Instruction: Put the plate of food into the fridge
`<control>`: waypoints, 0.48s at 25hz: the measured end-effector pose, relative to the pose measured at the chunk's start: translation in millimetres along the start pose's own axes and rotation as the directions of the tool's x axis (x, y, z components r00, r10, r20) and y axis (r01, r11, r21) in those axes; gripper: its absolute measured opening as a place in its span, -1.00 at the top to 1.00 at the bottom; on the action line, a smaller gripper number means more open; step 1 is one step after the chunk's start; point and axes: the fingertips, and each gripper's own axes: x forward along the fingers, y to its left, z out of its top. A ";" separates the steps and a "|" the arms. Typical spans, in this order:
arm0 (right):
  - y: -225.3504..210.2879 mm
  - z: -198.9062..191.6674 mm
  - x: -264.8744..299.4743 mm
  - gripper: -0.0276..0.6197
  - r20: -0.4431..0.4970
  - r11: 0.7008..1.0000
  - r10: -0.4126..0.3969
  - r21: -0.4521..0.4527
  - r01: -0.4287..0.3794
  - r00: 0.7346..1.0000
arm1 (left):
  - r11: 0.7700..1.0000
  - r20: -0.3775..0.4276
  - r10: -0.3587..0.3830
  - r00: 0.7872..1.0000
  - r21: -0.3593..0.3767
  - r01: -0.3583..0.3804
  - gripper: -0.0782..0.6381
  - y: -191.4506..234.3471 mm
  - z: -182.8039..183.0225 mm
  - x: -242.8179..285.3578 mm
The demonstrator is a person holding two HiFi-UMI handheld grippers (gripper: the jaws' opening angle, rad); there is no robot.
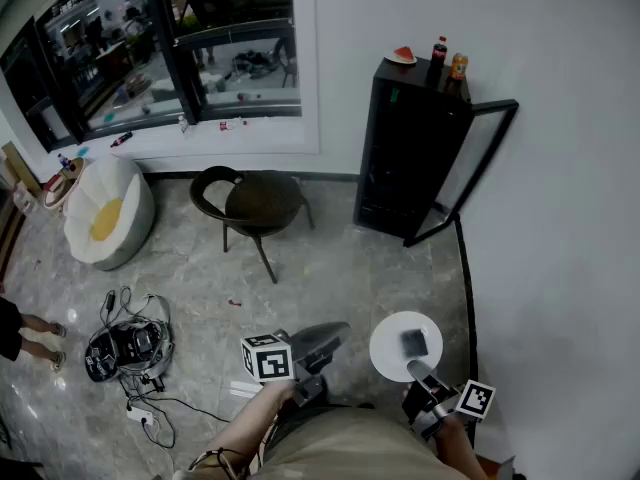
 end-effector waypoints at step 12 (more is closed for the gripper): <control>29.9 6.6 61.1 0.79 -0.009 0.998 0.061 -0.013 -0.061 0.998 | 1.000 -0.012 0.023 1.000 -0.004 -0.023 0.75 32.1 33.0 -11.2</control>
